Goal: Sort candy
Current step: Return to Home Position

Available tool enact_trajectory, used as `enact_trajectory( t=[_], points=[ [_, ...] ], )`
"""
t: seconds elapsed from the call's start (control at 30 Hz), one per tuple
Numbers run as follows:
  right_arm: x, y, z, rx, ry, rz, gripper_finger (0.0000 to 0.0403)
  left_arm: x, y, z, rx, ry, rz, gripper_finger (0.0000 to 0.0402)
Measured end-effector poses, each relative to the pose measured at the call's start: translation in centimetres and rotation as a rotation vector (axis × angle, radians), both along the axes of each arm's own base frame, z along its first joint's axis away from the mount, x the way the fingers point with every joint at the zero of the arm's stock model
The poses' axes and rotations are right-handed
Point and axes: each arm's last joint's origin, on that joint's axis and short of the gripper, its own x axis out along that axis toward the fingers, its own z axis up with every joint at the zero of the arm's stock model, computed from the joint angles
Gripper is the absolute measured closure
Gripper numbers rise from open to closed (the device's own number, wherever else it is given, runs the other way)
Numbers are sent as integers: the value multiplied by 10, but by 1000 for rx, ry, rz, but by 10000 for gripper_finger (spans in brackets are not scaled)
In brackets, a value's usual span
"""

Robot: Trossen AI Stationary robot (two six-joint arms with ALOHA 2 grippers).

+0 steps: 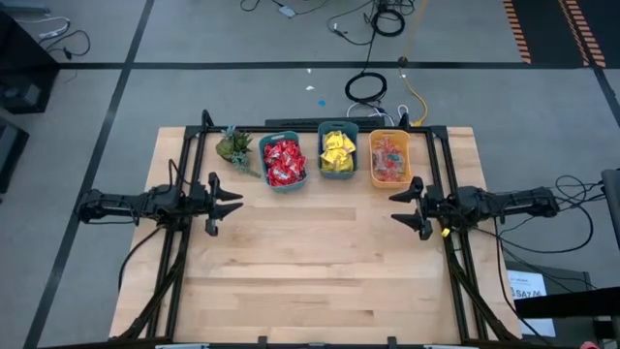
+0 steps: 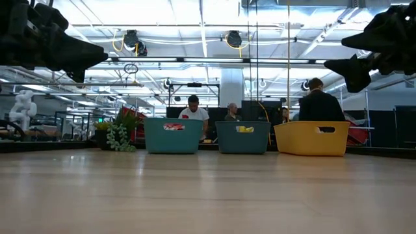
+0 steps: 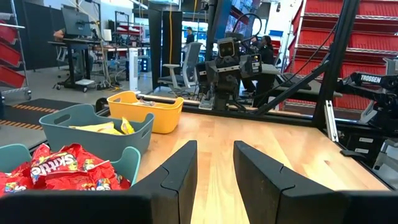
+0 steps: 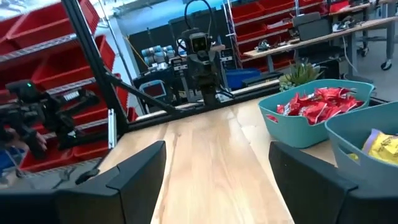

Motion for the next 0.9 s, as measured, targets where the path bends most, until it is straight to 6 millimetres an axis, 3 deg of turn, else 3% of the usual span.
enact_trajectory(
  t=[0.53, 0.9],
  points=[
    [3, 0, -3, -392, 49, -11, 124, 0, 0, 0, 0, 0, -1, 288],
    [5, 0, -6, -309, 85, -9, 124, 0, 0, 0, 5, 0, -2, 288]
  ],
)
